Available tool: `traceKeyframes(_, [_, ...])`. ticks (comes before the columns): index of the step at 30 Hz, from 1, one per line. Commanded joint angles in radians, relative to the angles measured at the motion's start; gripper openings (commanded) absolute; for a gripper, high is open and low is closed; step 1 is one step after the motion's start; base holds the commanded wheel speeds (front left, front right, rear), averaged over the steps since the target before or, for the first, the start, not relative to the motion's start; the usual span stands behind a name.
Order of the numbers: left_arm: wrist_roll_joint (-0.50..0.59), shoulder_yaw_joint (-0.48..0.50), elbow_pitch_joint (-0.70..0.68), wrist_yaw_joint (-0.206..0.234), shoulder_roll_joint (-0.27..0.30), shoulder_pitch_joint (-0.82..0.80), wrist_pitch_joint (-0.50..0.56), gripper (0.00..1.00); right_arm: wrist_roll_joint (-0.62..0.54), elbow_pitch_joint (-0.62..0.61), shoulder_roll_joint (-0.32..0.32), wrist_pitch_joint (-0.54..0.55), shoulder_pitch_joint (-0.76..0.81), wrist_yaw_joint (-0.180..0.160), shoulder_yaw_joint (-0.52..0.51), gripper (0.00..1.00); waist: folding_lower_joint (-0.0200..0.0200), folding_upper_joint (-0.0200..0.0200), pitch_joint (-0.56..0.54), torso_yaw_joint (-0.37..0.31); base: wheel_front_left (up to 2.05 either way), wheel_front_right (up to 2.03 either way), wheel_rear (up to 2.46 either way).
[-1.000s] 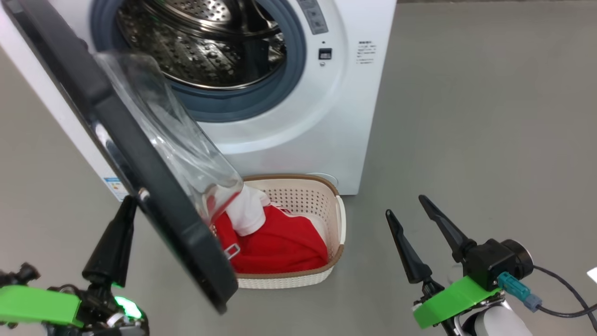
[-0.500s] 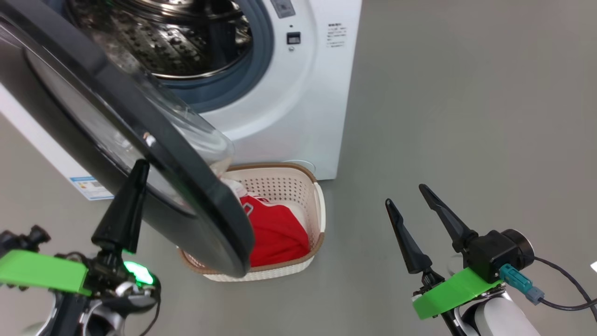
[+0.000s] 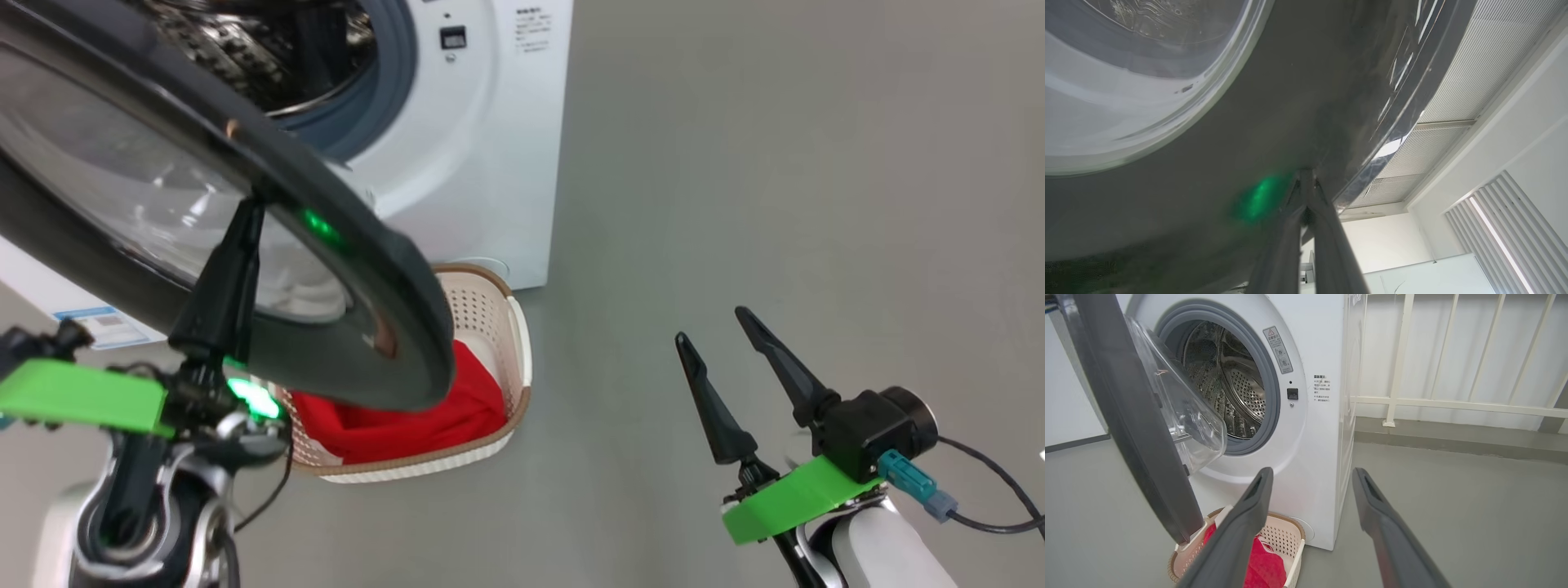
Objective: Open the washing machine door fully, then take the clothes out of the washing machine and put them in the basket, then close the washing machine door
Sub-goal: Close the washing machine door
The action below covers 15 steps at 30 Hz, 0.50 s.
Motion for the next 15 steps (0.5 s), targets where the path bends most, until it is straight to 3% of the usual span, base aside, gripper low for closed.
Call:
traceKeyframes(1, [0.008, 0.019, -0.019, -0.011, 0.010, -0.041, -0.002, 0.00, -0.002, -0.030, -0.001, -0.006, -0.035, 0.006, 0.015, 1.00, 0.0000, -0.0001, 0.016, -0.015, 0.00, 0.00, 0.00])
traceKeyframes(15, [0.103, 0.005, 0.123, -0.028, 0.030, -0.258, -0.063, 0.00, 0.001, -0.045, 0.001, -0.006, -0.082, 0.006, 0.024, 1.00, 0.0000, -0.0001, 0.112, -0.090, 0.00, 0.00, 0.00])
